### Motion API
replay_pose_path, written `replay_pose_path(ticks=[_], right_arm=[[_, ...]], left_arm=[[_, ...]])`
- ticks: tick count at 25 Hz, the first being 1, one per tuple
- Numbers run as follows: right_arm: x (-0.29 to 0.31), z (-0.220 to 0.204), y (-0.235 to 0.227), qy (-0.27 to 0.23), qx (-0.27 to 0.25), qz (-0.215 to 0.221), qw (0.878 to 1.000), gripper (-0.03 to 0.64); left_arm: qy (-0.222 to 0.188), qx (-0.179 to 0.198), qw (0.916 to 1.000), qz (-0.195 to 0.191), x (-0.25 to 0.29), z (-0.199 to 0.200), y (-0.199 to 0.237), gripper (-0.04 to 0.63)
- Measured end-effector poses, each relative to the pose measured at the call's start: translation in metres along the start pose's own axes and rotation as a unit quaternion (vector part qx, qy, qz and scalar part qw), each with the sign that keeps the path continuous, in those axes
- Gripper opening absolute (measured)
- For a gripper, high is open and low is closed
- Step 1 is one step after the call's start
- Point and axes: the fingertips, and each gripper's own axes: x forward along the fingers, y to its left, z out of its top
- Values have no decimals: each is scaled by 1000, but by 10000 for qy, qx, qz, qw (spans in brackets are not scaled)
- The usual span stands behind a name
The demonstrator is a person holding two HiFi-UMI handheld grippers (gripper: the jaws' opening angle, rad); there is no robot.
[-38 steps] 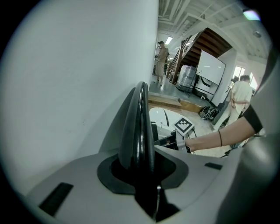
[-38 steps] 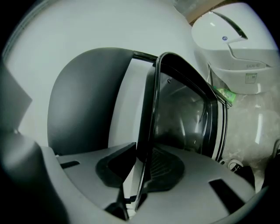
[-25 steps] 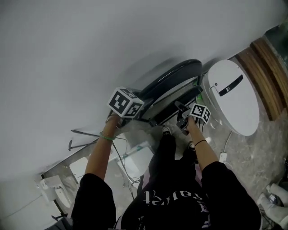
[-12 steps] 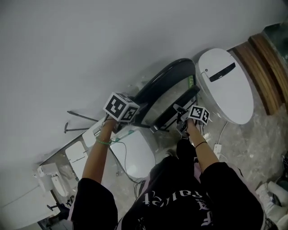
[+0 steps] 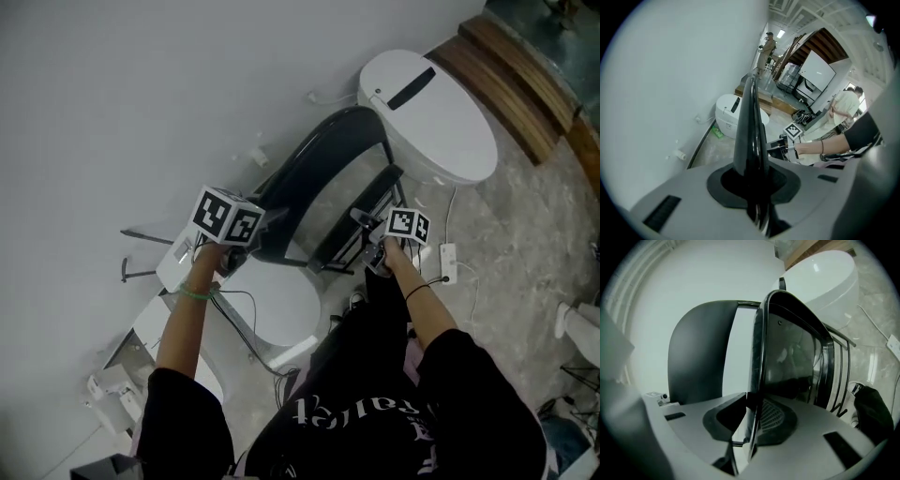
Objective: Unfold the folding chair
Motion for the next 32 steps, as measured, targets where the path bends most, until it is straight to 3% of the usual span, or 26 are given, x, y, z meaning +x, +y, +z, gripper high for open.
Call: replay_pose_path(ticks=[8, 12, 20, 27, 32], right_arm=[[-104, -30, -37, -278, 187, 89, 9994, 78], [-140, -52, -47, -230, 193, 219, 9993, 80], [-158, -43, -57, -209, 300, 419, 9985, 80], [-152, -70, -47, -792, 96, 455, 9958, 80], [-163, -68, -58, -1322, 161, 308, 9906, 90]], left_arm=[[-14, 497, 9987, -51, 27, 2, -108, 74], [78, 371, 9993, -25, 34, -22, -153, 77], [201, 489, 9983, 238, 44, -7, -169, 100], [69, 783, 9963, -335, 28, -35, -159, 98], [-152, 1108, 9925, -496, 35, 0, -103, 61]])
